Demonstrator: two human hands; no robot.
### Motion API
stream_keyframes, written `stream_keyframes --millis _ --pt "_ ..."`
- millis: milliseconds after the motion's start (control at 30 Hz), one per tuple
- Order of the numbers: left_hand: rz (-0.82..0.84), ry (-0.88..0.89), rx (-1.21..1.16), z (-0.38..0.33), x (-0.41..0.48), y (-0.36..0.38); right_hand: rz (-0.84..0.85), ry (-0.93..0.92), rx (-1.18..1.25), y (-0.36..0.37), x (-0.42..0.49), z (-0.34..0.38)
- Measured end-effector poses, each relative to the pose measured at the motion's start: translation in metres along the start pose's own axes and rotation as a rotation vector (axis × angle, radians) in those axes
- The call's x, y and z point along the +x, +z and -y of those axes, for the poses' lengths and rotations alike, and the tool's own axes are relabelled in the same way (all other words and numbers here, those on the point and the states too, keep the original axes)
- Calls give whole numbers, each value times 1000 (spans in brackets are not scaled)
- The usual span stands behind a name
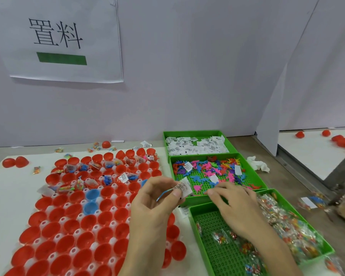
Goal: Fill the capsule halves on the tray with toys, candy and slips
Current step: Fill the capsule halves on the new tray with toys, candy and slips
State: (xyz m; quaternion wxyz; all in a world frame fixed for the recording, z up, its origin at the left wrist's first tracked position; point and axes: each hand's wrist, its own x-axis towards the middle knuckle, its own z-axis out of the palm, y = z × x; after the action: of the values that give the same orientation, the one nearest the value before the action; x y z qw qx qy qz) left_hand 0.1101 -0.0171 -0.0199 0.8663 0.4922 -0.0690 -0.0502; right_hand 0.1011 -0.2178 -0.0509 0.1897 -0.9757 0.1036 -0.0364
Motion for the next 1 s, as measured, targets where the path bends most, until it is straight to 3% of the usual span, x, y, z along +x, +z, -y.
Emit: stream_keyframes --millis 300,533,667,767,900,1000 --pt "48 22 17 0 -6 6 -25 -38 30 2 2 -1" --pt "11 16 36 3 -3 4 -270 42 356 -4 3 -7" --pt "12 39 58 1 -5 3 -312 74 558 -9 1 -5" --pt "21 55 82 2 -6 1 -286 -14 411 -6 -1 -4" --pt "33 43 73 4 -7 1 -35 11 -12 6 2 -5" --pt "57 24 57 6 -9 3 -45 21 -16 9 4 -8"
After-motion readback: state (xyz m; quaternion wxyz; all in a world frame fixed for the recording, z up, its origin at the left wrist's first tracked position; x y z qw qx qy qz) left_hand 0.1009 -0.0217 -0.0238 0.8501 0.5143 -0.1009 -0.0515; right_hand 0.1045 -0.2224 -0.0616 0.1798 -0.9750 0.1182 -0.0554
